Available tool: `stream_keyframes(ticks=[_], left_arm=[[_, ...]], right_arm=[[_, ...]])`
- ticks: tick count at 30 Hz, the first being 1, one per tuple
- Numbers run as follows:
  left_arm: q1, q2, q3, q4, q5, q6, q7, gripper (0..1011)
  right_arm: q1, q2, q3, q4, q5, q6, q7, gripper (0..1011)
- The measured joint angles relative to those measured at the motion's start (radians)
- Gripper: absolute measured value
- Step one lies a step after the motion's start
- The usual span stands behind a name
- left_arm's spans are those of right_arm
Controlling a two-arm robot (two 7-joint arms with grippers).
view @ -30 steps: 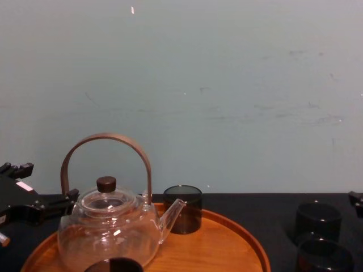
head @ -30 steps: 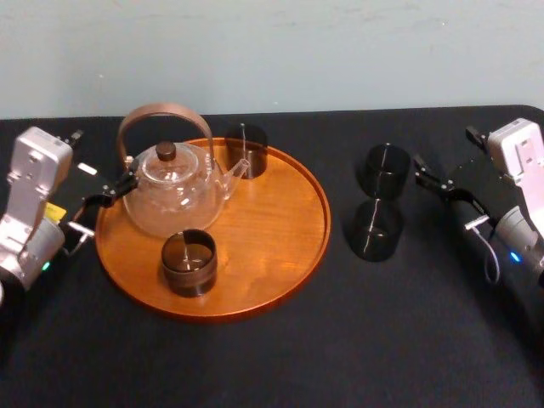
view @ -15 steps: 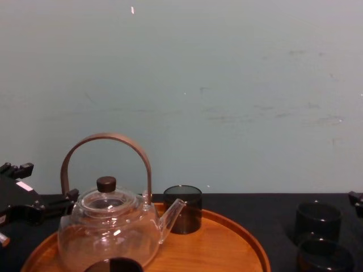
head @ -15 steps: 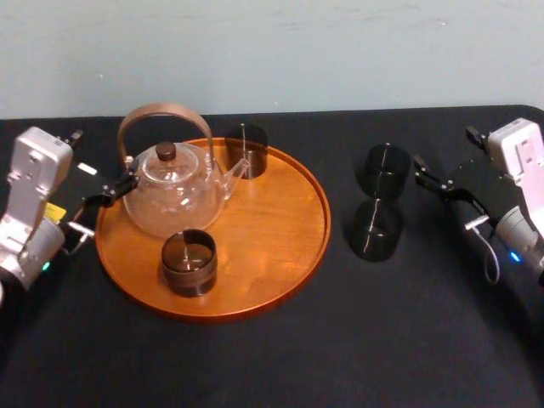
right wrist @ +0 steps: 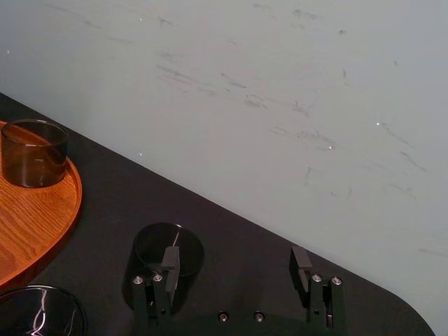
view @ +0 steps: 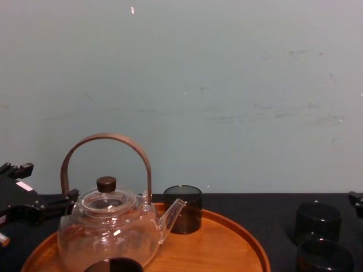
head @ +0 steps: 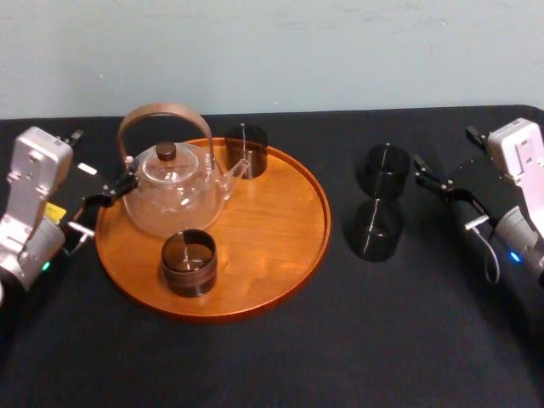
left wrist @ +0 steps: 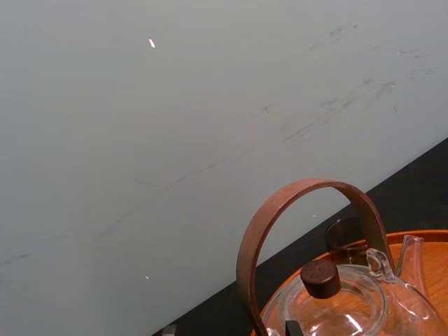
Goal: Pick up the glass from the table and place it on the tray.
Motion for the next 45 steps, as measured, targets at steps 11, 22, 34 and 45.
stream_keyframes(ticks=[11,22,34,45], left_arm=[[0.000,0.000,0.000,0.000,0.000,0.000,0.000,1010],[0.000,0.000,0.000,0.000,0.000,0.000,0.000,1009],[0.000,0.000,0.000,0.000,0.000,0.000,0.000,1010],[0.000,0.000,0.000,0.000,0.000,0.000,0.000,1009]], right_arm=[[-0.019,0.004,0.012,-0.008,0.004,-0.003,0.027,1002],[-0.125,0.051,0.032,-0.121,0.005,-0.002,0.087,1002],[-0.232,0.078,0.069,-0.226,0.021,-0.020,0.118,1002],[-0.278,0.070,0.074,-0.249,0.038,-0.034,0.183,1002]])
